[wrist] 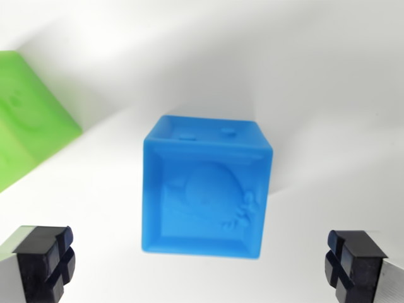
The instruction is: Stack cube
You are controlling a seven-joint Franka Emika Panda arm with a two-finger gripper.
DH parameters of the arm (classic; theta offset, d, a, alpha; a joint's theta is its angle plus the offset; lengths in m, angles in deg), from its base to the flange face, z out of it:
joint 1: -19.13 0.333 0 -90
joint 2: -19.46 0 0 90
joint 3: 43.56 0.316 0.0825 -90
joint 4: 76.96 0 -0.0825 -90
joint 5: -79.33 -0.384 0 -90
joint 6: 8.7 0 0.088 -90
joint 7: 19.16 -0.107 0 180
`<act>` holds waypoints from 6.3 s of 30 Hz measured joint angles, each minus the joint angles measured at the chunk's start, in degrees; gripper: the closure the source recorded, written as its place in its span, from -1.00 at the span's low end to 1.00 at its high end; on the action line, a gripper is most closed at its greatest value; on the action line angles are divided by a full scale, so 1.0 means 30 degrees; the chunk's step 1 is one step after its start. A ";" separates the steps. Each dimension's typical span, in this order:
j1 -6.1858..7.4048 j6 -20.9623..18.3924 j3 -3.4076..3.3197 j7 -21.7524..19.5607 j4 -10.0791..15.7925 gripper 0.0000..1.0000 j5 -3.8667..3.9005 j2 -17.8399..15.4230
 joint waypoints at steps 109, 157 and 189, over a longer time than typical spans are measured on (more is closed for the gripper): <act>0.0000 -0.0204 0.0000 0.0000 0.0004 1.00 -0.0006 -0.0397; 0.0289 -0.3977 0.1072 0.4486 -0.2719 1.00 0.0493 -0.1465; 0.0684 -0.5153 0.1808 0.8654 -0.5598 1.00 0.0979 0.0384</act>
